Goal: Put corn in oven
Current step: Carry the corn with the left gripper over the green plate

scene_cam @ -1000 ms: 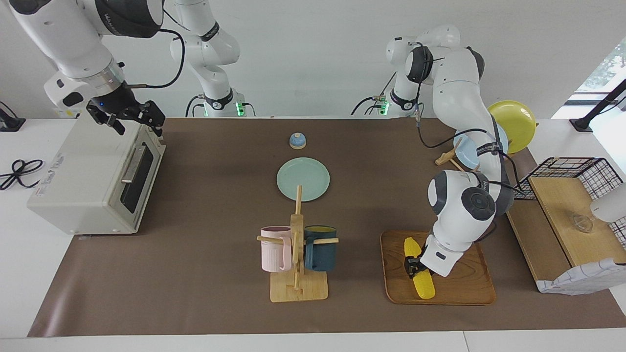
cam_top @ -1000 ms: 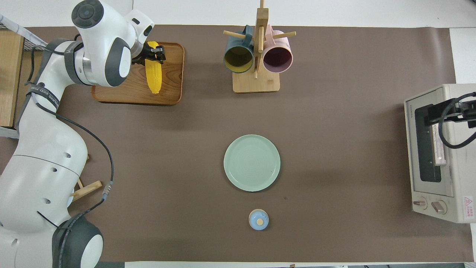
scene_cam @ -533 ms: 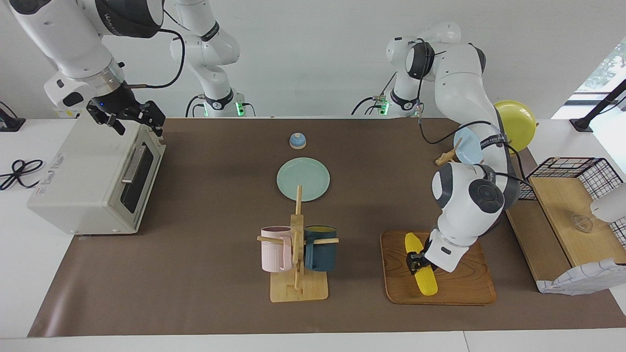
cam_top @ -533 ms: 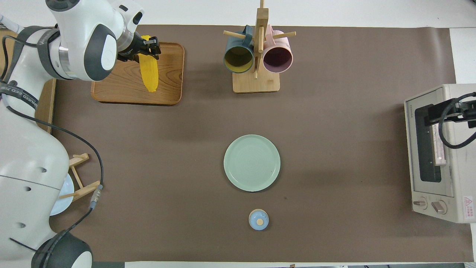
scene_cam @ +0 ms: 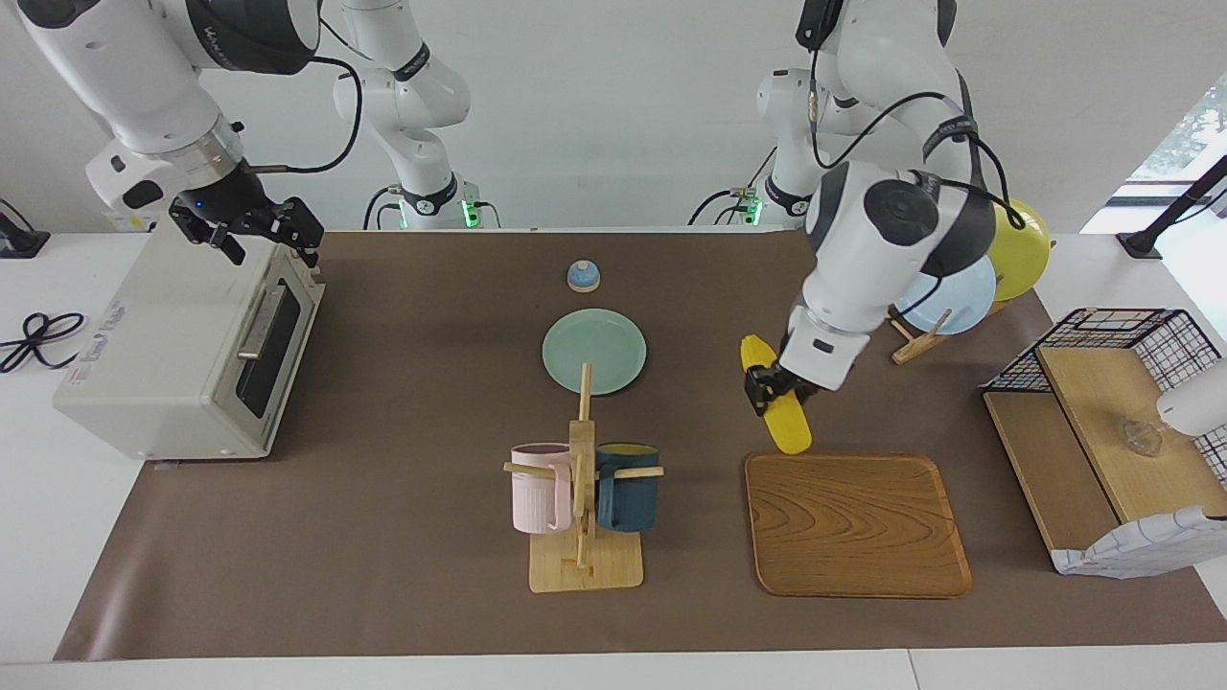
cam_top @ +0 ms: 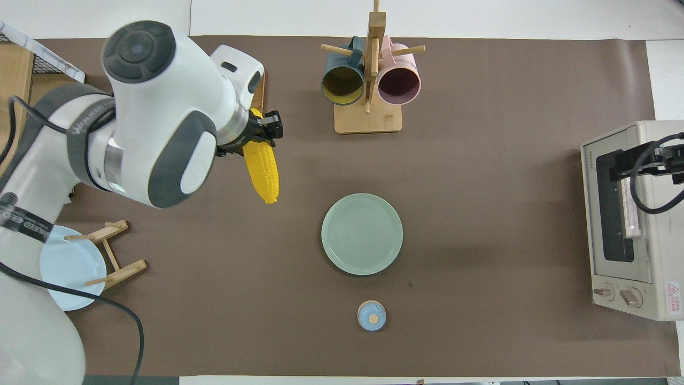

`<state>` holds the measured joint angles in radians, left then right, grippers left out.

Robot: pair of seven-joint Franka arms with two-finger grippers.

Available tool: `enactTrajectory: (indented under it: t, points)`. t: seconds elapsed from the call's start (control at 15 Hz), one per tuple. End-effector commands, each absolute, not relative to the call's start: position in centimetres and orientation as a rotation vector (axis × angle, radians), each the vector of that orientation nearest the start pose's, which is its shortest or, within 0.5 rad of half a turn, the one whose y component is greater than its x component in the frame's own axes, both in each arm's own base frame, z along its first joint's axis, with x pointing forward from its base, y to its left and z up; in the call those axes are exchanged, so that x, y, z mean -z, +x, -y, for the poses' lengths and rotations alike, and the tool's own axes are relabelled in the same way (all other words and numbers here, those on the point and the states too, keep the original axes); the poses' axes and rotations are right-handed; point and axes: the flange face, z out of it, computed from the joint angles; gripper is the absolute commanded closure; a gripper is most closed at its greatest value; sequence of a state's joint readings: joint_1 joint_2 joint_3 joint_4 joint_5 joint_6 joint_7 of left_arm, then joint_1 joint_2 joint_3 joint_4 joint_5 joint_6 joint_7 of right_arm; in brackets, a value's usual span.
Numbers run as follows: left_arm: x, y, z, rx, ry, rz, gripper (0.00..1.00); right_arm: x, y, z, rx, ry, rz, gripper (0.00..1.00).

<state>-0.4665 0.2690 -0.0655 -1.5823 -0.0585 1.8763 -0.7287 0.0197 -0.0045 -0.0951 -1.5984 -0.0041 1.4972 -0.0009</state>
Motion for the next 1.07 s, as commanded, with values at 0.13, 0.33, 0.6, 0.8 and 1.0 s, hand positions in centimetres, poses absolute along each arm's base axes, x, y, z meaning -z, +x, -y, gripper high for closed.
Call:
enactTrajectory:
  t: [0.13,0.33,0.6,0.8,1.0]
  points:
    - [-44.5,46.2,38.6,0.032,-3.232,0.382,1.00,-60.5,53.3,3.0,-0.174,-3.137,-0.094,0.00]
    - [-41.1,42.3,41.8,0.100,-3.286,0.298,1.00,-59.3,52.8,3.1,-0.164,-3.129,-0.074,0.82]
    - [-38.3,41.1,44.5,0.123,-3.311,0.231,1.00,-56.3,51.8,3.9,-0.066,-3.131,-0.113,1.00]
    - [-36.3,40.8,45.8,0.140,-3.326,0.207,1.00,-54.4,51.9,4.4,-0.041,-3.173,-0.162,1.00]
    - [-33.9,40.5,47.0,0.140,-3.330,0.184,1.00,-52.2,51.8,5.2,-0.057,-3.191,-0.237,1.00]
